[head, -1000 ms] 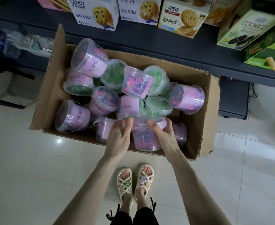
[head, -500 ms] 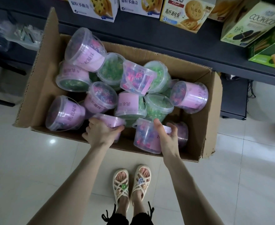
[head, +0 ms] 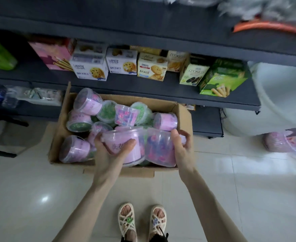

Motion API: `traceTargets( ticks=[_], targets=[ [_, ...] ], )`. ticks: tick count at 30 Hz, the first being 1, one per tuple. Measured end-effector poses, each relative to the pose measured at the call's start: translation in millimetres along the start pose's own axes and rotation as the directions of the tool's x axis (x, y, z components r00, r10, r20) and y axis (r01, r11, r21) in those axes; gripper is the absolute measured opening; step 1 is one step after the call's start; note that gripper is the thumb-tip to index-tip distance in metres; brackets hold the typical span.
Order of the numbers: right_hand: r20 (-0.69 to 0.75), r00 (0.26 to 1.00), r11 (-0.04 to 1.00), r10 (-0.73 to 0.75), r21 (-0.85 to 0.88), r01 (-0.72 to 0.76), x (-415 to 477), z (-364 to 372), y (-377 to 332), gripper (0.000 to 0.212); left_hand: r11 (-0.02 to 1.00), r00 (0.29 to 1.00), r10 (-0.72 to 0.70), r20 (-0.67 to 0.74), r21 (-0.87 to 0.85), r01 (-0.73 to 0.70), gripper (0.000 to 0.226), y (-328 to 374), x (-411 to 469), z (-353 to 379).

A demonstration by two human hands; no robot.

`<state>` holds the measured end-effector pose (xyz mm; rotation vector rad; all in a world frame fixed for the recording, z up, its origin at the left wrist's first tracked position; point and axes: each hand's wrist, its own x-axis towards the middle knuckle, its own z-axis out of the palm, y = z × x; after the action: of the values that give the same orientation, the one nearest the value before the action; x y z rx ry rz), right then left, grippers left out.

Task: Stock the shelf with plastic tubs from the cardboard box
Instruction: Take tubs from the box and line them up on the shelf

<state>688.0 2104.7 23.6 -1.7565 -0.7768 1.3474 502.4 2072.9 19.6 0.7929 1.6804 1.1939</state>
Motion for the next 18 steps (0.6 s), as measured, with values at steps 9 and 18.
traceTargets(
  ticks=[9, 18],
  targets=[
    [0.253, 0.940, 0.973, -0.230, 0.064, 0.221, -56.7, -138.7, -151.2, 0.039, 0.943, 0.941, 0.329, 0.076, -0.089, -0.322, 0.096, 174.8, -79.1, 76.7],
    [0.216, 0.841, 0.867, -0.497, 0.156, 0.473, -75.4, -242.3, -289.9, 0.073, 0.829, 0.835, 0.548, 0.042, -0.158, -0.536, 0.096, 302.8, -120.3, 158.5]
  ],
)
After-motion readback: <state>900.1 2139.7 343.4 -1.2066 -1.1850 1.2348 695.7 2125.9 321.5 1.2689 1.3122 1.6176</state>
